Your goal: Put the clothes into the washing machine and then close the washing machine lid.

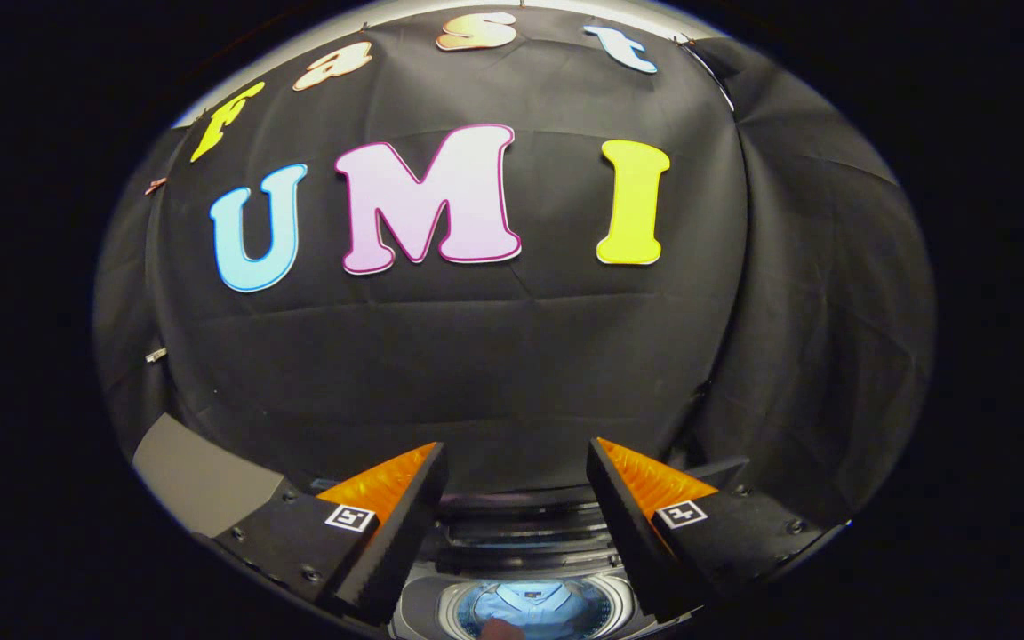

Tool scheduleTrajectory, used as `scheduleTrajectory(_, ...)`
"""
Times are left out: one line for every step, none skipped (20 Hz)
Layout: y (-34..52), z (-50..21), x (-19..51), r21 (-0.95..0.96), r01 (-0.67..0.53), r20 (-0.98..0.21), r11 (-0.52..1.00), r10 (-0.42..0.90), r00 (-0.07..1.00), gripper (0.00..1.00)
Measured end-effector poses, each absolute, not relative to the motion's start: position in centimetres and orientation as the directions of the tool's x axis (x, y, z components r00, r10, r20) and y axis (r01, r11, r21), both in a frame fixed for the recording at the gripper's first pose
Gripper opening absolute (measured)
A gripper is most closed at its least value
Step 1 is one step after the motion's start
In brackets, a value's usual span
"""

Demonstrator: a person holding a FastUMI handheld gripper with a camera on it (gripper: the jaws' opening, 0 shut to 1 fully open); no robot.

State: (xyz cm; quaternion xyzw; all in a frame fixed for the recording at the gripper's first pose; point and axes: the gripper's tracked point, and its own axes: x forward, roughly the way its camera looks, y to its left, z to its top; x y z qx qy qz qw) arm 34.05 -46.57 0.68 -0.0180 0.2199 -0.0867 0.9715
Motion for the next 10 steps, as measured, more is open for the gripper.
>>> scheduleTrajectory(-46.9,-0.3,34.8,-0.073,0.164,-0.445,0.984,-0.179,0.877,0.99)
scheduleTrajectory(-47.2,-0.9,35.4,-0.071,0.161,-0.46,0.984,-0.176,0.87,0.99)
scheduleTrajectory(-47.4,-1.8,35.7,-0.073,0.163,-0.474,0.984,-0.177,0.862,0.99)
scheduleTrajectory(-47.6,-2.4,35.9,-0.08,0.167,-0.485,0.983,-0.184,0.855,0.99)
scheduleTrajectory(-47.7,-3.2,35.8,-0.091,0.167,-0.498,0.982,-0.19,0.846,0.99)
scheduleTrajectory(-47.7,-4.2,35.4,-0.103,0.162,-0.52,0.981,-0.192,0.832,0.99)
scheduleTrajectory(-47.3,-3.8,34.6,-0.111,0.153,-0.5,0.982,-0.188,0.845,0.99)
scheduleTrajectory(-47.6,-3.7,34.6,-0.109,0.153,-0.497,0.982,-0.187,0.847,1.0)
scheduleTrajectory(-47.5,-3.8,34.4,-0.105,0.154,-0.487,0.983,-0.186,0.854,0.99)
scheduleTrajectory(-47.6,-3.6,33.7,-0.106,0.153,-0.482,0.983,-0.185,0.856,1.0)
